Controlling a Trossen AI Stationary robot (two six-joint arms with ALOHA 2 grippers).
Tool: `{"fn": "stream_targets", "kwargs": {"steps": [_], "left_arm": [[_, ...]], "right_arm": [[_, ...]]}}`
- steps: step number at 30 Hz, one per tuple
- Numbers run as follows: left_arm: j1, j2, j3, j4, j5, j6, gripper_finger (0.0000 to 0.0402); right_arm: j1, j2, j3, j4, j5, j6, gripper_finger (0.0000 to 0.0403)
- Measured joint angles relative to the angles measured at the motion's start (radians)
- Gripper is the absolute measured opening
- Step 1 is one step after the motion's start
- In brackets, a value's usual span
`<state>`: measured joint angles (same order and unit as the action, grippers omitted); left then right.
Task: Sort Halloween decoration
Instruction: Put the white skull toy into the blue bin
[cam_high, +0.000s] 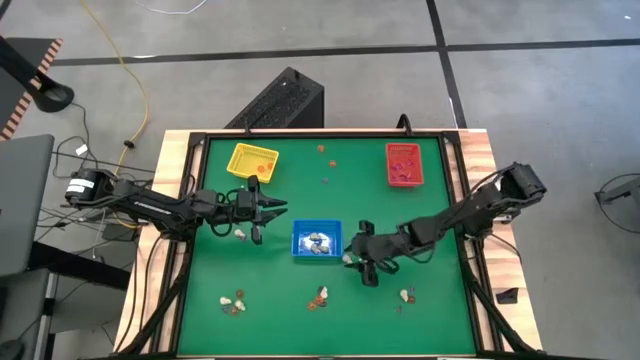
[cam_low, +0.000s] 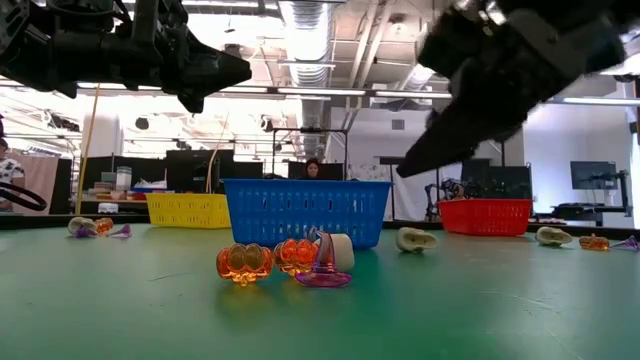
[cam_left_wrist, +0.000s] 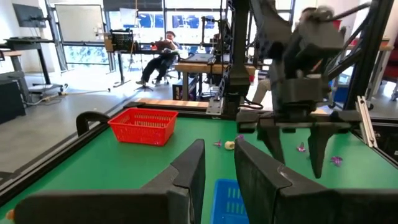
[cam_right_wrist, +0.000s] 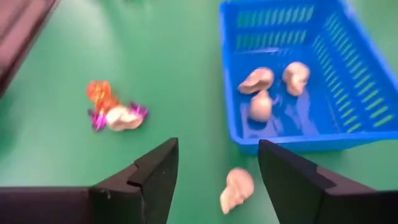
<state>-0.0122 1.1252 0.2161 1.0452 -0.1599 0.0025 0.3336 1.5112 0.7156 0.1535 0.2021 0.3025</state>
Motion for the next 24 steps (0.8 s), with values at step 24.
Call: {"fn": "stream_targets", "kwargs": {"steps": [24], "left_arm": [[0.000, 0.000, 0.000, -0.009, -0.002, -0.001, 0.0074]], "right_arm": [[0.120, 0.359, -0.176, 0.724, 0.408, 0.092, 0.0255]]}}
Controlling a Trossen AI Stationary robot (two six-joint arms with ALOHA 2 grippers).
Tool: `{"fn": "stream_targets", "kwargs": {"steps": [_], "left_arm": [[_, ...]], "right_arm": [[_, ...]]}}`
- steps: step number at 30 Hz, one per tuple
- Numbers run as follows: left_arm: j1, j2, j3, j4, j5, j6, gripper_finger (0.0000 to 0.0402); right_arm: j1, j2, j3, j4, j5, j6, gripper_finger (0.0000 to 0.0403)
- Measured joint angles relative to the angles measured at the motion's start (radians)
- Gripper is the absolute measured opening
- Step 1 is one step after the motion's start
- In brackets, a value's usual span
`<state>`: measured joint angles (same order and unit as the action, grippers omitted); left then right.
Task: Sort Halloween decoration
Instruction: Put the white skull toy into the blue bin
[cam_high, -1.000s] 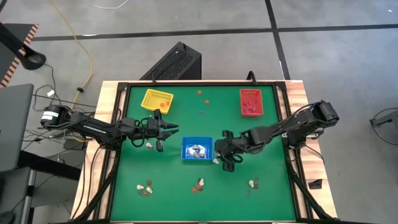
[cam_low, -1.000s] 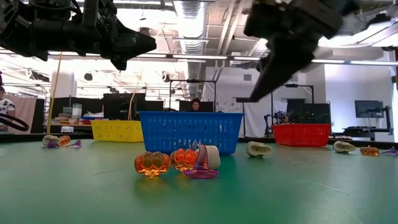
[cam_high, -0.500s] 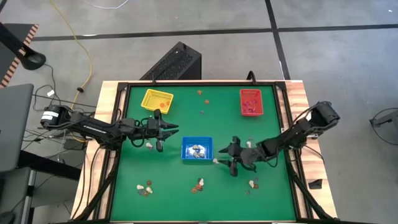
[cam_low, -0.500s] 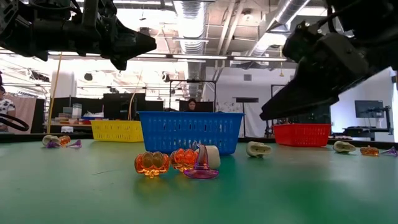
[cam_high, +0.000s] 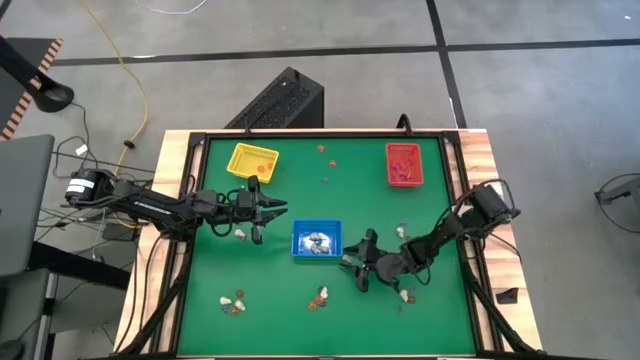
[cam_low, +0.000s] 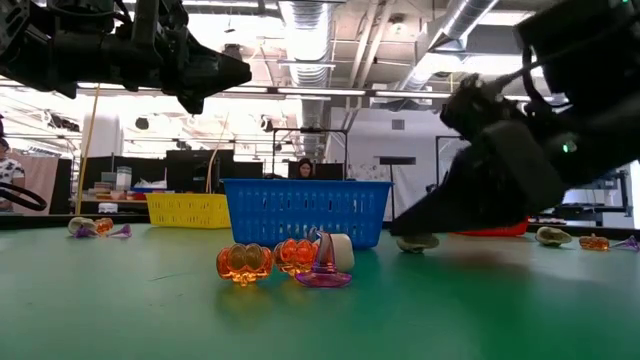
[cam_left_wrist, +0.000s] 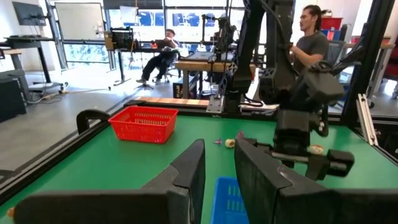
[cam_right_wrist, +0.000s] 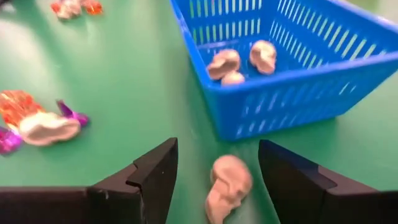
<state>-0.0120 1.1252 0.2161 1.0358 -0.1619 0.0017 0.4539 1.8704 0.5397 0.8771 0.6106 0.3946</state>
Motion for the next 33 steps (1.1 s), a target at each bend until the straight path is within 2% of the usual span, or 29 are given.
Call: {"fn": "stream_targets", "kwargs": {"steps": [12, 16, 23, 28, 33], "left_arm": [[0.000, 0.000, 0.000, -0.014, -0.003, 0.005, 0.0074], [0.001, 0.000, 0.000, -0.014, -0.003, 0.005, 0.0074], [0.001, 0.000, 0.000, -0.014, -0.003, 0.005, 0.0074], [0.001, 0.000, 0.000, -0.014, -0.002, 0.005, 0.0074], [0.001, 0.000, 0.000, -0.016, -0.002, 0.005, 0.0074]], "right_arm": [[0.039, 0.079, 0.015, -0.020, 0.088, 0.047, 0.0249], [0.044, 0.079, 0.015, -0.024, 0.104, 0.046, 0.0219], [0.047, 0.074, 0.013, -0.017, 0.104, 0.043, 0.0140], [0.070, 0.009, 0.010, -0.043, 0.081, -0.011, 0.0117], [0.102, -0.160, 0.011, -0.168, 0.085, -0.058, 0.0141]]}}
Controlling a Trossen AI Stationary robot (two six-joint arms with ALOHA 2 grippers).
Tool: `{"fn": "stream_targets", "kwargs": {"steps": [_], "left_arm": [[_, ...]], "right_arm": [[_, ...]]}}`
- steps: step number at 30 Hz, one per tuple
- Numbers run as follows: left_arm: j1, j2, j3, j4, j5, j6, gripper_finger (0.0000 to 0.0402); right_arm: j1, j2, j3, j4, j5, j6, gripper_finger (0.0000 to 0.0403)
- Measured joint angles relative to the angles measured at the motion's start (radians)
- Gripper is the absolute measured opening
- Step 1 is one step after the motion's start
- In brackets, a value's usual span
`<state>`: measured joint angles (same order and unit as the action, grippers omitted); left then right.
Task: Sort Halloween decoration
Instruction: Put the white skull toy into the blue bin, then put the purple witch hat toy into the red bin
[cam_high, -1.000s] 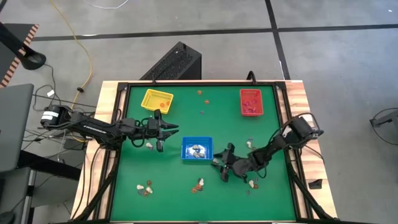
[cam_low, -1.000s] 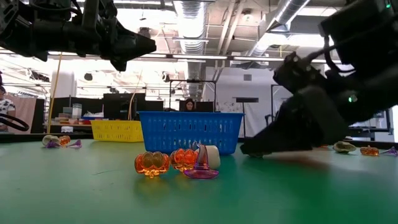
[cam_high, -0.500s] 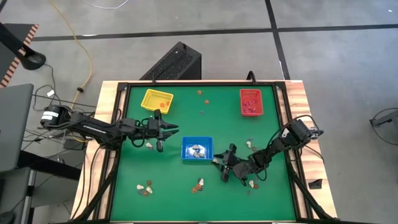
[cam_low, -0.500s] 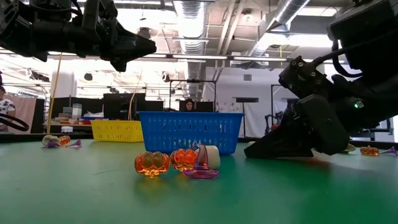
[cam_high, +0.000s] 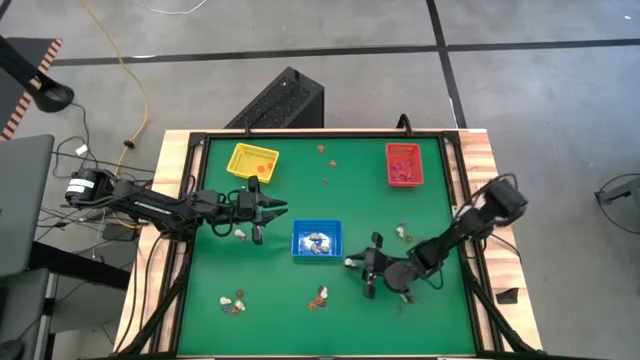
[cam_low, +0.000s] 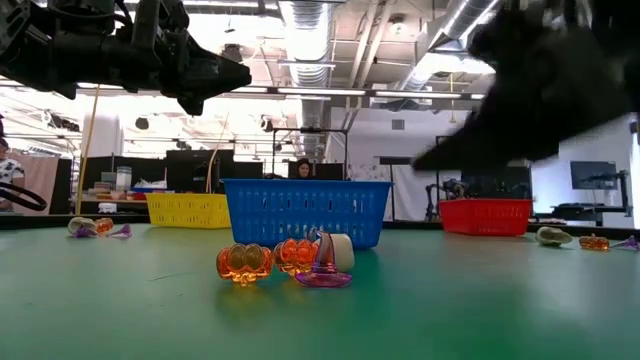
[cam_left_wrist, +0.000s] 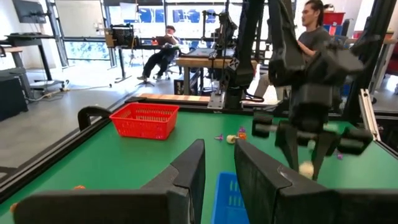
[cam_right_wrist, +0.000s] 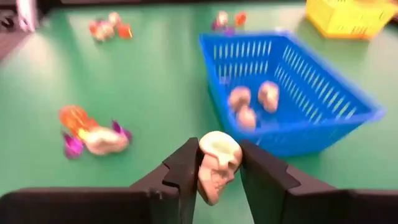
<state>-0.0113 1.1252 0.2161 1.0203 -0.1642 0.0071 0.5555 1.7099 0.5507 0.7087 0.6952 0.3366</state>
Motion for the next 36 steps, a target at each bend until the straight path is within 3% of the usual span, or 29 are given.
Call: {"fn": "stream_targets", "kwargs": {"steps": [4, 7, 14, 20, 26, 31, 36], "left_arm": [[0.000, 0.000, 0.000, 0.000, 0.000, 0.000, 0.0074], [0.000, 0.000, 0.000, 0.002, 0.000, 0.000, 0.0074], [0.000, 0.000, 0.000, 0.017, 0.000, -0.001, 0.0074], [0.000, 0.000, 0.000, 0.016, 0.000, -0.001, 0.0074], [0.000, 0.000, 0.000, 0.015, 0.001, 0.007, 0.0074], [0.000, 0.000, 0.000, 0.014, 0.001, 0.007, 0.0074], [0.000, 0.000, 0.000, 0.015, 0.002, 0.006, 0.0074]], "right_arm": [[-0.003, -0.138, 0.000, -0.063, 0.005, -0.063, 0.0141], [-0.033, -0.172, 0.013, -0.066, 0.006, -0.141, 0.0131], [-0.140, -0.056, 0.156, -0.043, -0.086, -0.274, 0.0139], [-0.209, 0.012, 0.277, -0.178, -0.149, -0.244, 0.0193], [-0.238, -0.014, 0.323, -0.317, -0.236, -0.213, 0.0241], [-0.210, -0.083, 0.324, -0.388, -0.354, -0.205, 0.0248], [-0.144, -0.185, 0.324, -0.635, -0.440, -0.068, 0.0248]]}}
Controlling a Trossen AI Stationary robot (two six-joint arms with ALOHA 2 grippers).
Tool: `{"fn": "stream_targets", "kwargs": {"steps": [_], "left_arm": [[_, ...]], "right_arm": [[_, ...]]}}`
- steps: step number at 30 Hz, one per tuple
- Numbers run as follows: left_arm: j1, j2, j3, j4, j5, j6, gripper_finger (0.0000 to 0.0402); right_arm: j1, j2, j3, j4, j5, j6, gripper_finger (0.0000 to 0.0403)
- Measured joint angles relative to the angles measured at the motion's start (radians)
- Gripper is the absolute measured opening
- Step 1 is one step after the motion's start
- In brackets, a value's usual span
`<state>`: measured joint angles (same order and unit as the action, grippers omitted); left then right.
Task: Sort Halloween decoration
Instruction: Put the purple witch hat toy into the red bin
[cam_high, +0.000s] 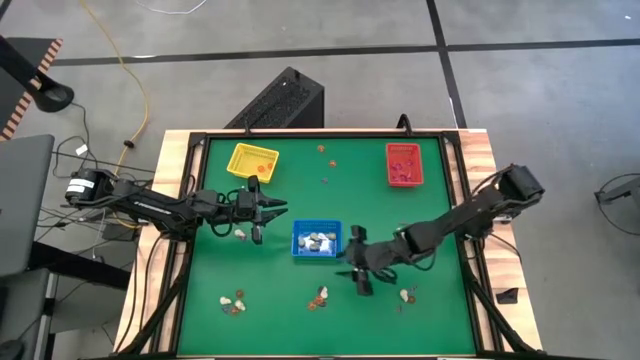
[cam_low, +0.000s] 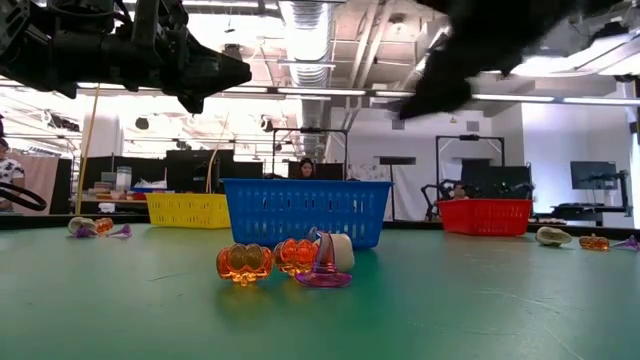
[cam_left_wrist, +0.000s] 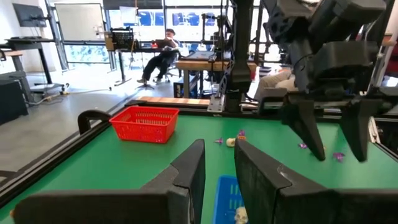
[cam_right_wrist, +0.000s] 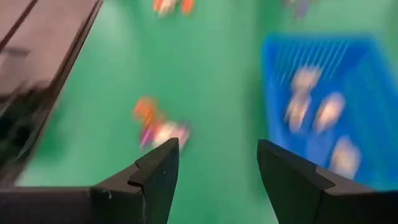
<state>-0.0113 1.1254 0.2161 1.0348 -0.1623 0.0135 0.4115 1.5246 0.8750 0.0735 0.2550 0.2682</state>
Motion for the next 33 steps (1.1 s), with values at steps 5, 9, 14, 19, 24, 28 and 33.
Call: {"fn": "stream_targets", "kwargs": {"steps": [5, 9, 14, 19, 24, 28, 33], "left_arm": [[0.000, 0.000, 0.000, 0.001, 0.000, 0.000, 0.0074], [0.000, 0.000, 0.000, 0.001, 0.000, -0.001, 0.0074], [0.000, 0.000, 0.000, 0.000, 0.000, -0.001, 0.0074], [0.000, 0.000, 0.000, -0.007, 0.000, -0.003, 0.0074], [0.000, 0.000, 0.000, -0.007, 0.000, -0.001, 0.0074], [0.000, 0.000, 0.000, -0.008, 0.000, -0.002, 0.0074], [0.000, 0.000, 0.000, -0.012, -0.001, -0.007, 0.0074]], "right_arm": [[0.091, -0.088, 0.000, -0.370, -0.129, 0.316, 0.0248], [0.183, -0.103, 0.000, -0.610, -0.168, 0.605, 0.0248], [0.289, -0.098, -0.001, -0.723, -0.208, 0.809, 0.0248], [0.371, -0.097, -0.001, -0.762, -0.206, 0.895, 0.0248], [0.403, -0.097, -0.006, -0.890, -0.182, 0.985, 0.0248], [0.397, -0.097, -0.051, -0.902, -0.182, 0.985, 0.0248], [0.377, -0.097, -0.082, -0.898, -0.191, 0.981, 0.0248]]}}
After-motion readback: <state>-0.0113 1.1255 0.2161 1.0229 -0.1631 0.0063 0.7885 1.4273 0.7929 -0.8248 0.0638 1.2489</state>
